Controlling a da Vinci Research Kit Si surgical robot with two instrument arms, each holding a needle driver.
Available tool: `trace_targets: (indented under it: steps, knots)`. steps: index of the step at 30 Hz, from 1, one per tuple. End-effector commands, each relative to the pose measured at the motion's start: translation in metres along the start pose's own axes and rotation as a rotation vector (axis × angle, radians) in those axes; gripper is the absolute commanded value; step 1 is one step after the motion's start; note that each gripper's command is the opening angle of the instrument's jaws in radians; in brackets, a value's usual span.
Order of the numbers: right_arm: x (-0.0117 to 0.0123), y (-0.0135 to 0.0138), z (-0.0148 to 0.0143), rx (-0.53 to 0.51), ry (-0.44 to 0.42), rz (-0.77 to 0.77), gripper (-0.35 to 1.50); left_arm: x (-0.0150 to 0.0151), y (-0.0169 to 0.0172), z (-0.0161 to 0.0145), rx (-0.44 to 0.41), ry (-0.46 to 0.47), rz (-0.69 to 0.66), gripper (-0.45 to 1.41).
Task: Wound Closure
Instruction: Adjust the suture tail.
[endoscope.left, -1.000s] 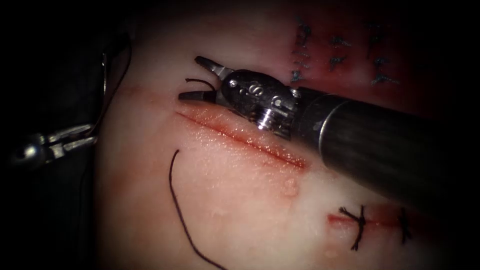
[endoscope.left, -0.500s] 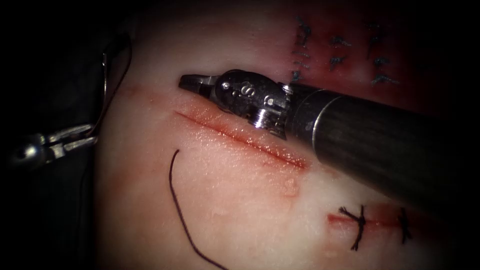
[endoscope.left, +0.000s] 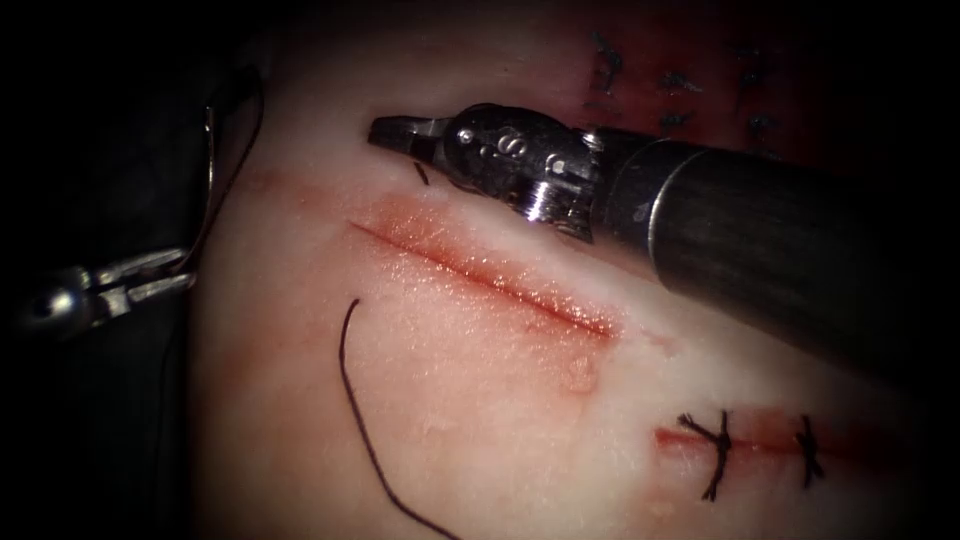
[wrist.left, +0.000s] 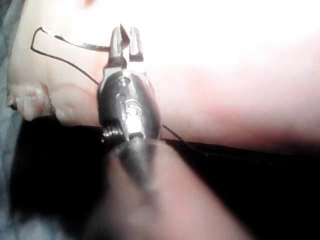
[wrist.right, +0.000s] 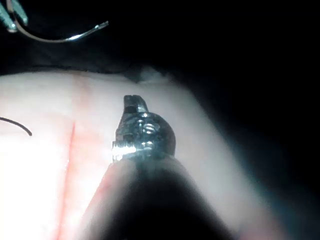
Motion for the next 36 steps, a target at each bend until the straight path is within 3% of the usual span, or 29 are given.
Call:
trace_targets:
  steps: [1,36]
  knots:
    - [0.0004,0.0011,0.0007,-0.009,0.009,0.003,-0.35,-0.0003,-0.0003,0.0008,0.000,0.002,0.002,-0.35]
    - [0.0039,0.0017,-0.0009,-0.002,0.043,0.014,-0.35,-0.0001,-0.0004,0.0009,-0.005,0.001,-0.001,-0.35]
